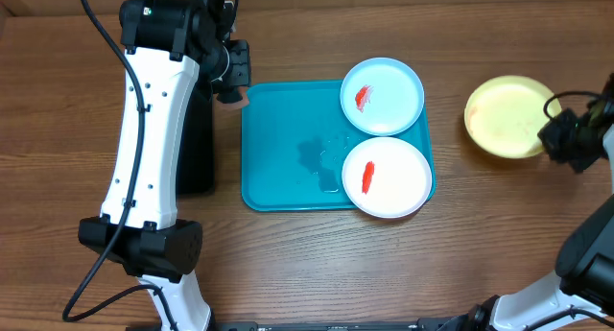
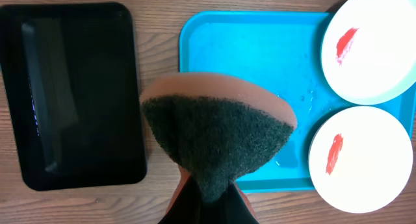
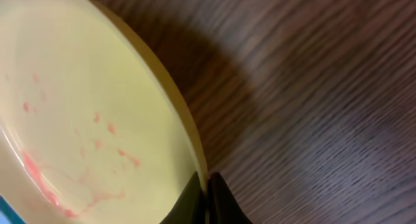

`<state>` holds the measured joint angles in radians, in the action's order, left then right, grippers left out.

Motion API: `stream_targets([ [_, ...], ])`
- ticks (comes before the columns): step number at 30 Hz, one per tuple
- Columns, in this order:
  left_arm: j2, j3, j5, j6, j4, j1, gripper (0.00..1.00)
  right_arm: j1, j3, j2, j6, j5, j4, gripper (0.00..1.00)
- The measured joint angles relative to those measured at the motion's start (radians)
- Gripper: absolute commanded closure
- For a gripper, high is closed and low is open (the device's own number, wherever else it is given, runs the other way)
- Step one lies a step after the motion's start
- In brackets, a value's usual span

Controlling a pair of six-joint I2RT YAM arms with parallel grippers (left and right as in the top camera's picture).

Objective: Clean dirty plates on tray and stack at the side
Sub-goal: 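Lower the yellow plate onto the table and release it, then move the right gripper to the white plate rim and grip it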

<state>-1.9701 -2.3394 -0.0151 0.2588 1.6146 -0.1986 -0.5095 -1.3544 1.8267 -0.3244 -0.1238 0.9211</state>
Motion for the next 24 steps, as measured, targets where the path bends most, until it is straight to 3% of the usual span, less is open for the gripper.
stream_targets([
  [10, 0.0, 0.003, 0.0, 0.0, -0.005, 0.0, 0.96, 0.015, 0.127, 0.0, -0.016, -0.01, -0.109, 0.92],
  [11, 0.0, 0.003, 0.0, 0.0, -0.005, 0.0, 0.96, 0.015, 0.131, 0.0, -0.016, -0.01, -0.109, 0.88],
  [13, 0.0, 0.004, 0.0, 0.0, -0.005, 0.0, 0.96, 0.016, 0.133, 0.0, -0.023, -0.009, -0.098, 0.65],
  [14, 0.0, 0.004, 0.0, 0.0, -0.005, 0.0, 0.96, 0.016, 0.132, 0.0, -0.027, -0.008, -0.088, 0.59],
  [19, 0.0, 0.005, 0.0, 0.0, -0.006, 0.0, 0.96, 0.016, 0.083, 0.002, -0.019, -0.007, 0.087, 0.53],
  [24, 0.0, 0.005, 0.0, 0.0, -0.006, 0.0, 0.96, 0.029, -0.134, 0.007, 0.004, -0.035, 0.331, 0.53],
])
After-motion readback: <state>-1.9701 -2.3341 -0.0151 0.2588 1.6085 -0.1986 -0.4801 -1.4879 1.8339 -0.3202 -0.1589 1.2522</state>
